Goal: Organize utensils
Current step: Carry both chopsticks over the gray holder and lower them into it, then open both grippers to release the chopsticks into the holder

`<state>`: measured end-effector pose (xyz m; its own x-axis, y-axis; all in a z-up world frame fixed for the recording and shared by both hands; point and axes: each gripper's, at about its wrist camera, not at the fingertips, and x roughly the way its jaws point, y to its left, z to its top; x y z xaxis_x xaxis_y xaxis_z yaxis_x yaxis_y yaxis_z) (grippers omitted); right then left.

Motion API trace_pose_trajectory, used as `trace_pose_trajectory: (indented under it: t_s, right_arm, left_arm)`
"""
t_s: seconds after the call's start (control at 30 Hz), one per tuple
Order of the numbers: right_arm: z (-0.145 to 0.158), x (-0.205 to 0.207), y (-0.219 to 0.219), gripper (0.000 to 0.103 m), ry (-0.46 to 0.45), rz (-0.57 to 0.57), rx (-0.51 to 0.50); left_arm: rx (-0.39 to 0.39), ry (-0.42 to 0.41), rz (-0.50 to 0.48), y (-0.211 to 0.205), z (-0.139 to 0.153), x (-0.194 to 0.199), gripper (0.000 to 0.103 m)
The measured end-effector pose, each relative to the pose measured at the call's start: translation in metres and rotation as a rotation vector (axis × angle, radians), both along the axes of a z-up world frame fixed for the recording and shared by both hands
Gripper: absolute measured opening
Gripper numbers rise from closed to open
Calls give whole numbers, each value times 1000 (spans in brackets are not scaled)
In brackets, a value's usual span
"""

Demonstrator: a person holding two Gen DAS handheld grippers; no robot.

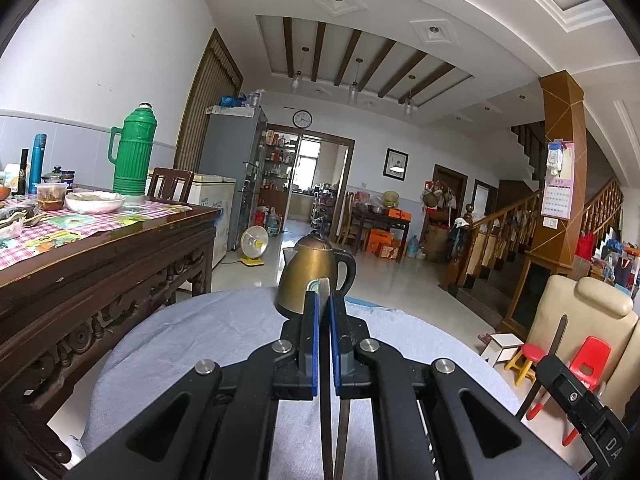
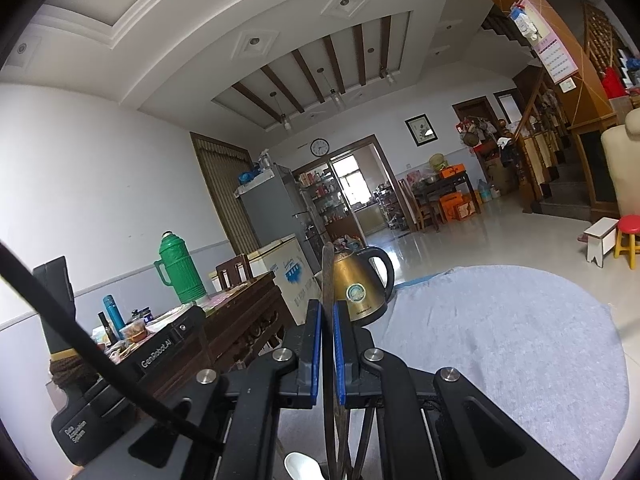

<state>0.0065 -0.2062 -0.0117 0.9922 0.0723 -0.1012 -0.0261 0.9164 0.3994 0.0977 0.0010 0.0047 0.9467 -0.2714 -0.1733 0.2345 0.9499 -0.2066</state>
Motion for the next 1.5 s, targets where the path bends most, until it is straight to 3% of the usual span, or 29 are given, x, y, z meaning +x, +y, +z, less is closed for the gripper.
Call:
trace_pose_trajectory:
  t_s: [0.83,1.5]
  right_arm:
    - [-11,-15,9,7,64,66,-25]
    - [-30,1,25,7,208,128,-34]
  left_arm:
    - [32,62,-8,4,-7,-14,6]
    - [99,170,-27,-3,-18,-16,6]
